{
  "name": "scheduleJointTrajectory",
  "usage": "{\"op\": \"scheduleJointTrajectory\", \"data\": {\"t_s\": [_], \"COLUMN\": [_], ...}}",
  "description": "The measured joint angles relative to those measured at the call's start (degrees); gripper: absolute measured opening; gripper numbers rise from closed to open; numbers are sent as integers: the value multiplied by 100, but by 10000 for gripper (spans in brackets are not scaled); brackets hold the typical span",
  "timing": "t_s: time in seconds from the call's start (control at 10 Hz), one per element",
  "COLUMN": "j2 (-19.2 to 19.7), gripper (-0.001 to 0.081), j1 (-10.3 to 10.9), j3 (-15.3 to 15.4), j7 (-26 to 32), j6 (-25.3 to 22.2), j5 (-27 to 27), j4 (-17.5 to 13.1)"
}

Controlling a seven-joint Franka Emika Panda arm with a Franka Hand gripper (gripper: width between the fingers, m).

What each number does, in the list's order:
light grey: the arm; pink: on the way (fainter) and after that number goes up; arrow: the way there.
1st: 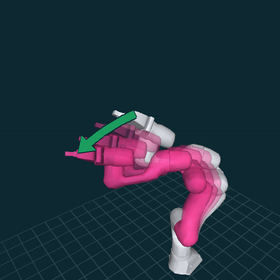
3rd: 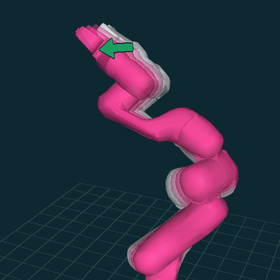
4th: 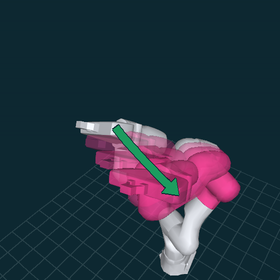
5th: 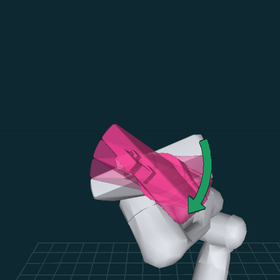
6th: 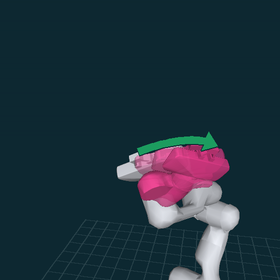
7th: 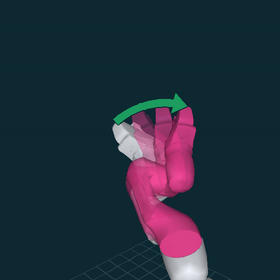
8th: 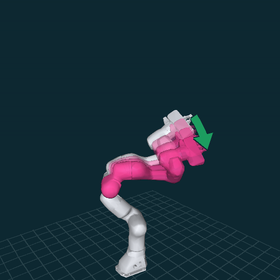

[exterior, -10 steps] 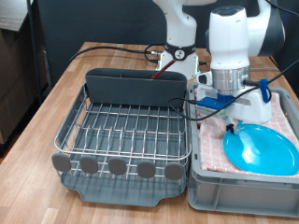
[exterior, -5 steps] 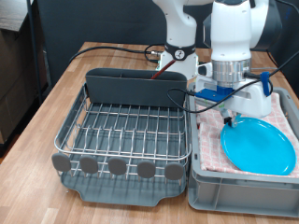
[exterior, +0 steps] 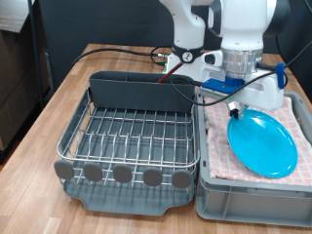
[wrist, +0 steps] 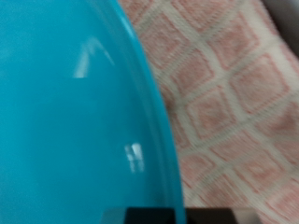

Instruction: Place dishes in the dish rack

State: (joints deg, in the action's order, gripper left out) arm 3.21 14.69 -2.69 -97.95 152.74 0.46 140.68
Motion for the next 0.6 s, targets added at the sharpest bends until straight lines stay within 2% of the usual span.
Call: {"op": "scheduleJointTrajectory", "data": {"t_s": [0.3, 0.6], "j2": [-441, -719], "gripper": [23, 22], "j1": [-3, -3], "j3": [-1, 24], "j7": [-87, 31], "j6": [-776, -1483], "j5": [-421, -797], "j4": [-62, -247]}}
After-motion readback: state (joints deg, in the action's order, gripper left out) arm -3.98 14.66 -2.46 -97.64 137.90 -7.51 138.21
